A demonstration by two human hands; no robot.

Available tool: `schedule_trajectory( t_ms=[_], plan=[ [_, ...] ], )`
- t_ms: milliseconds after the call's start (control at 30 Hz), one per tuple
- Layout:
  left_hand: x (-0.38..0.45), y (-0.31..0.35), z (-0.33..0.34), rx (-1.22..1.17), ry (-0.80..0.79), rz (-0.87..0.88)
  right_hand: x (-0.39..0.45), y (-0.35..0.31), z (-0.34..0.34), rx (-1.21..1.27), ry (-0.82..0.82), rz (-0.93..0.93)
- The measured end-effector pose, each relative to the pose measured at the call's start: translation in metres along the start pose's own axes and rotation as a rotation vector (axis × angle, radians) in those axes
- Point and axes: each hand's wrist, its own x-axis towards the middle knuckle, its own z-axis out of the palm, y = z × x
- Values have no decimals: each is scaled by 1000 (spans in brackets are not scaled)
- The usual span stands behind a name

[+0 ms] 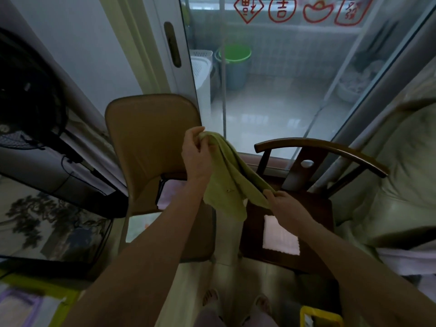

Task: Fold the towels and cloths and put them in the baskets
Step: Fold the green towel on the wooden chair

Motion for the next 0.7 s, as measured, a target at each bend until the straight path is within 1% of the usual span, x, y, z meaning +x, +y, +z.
schedule_trajectory(
  t_ms=[67,100,200,233,300,367,433,500,567,633,700],
  plan=[
    [-1,-11,0,16,19,-84,-11,9,-7,-61,-39,42],
    [-3,-17,0,38,4,-123,-15,16,-6,-126,-59,23],
    [-11,-39,3,108,-30,-226,-26,38,-3,-304,-109,-152],
    [-15,-46,4,126,-19,-262,-29,46,-2,-366,-114,-161],
    [-25,-56,4,162,2,-333,-34,63,-6,-384,-39,-83],
    [-32,-61,4,193,-11,-364,-41,73,-14,-297,36,25],
    [-39,-63,8,223,-52,-368,-43,81,-18,-227,124,74],
    [-44,-62,15,247,-81,-391,-43,89,-17,-159,159,148],
    [-48,-61,23,266,-99,-407,-45,96,-17,-21,214,263],
    [-50,-62,28,277,-122,-398,-48,103,-20,125,266,315],
    [-50,-63,31,282,-141,-405,-49,108,-26,213,324,348]
  ],
)
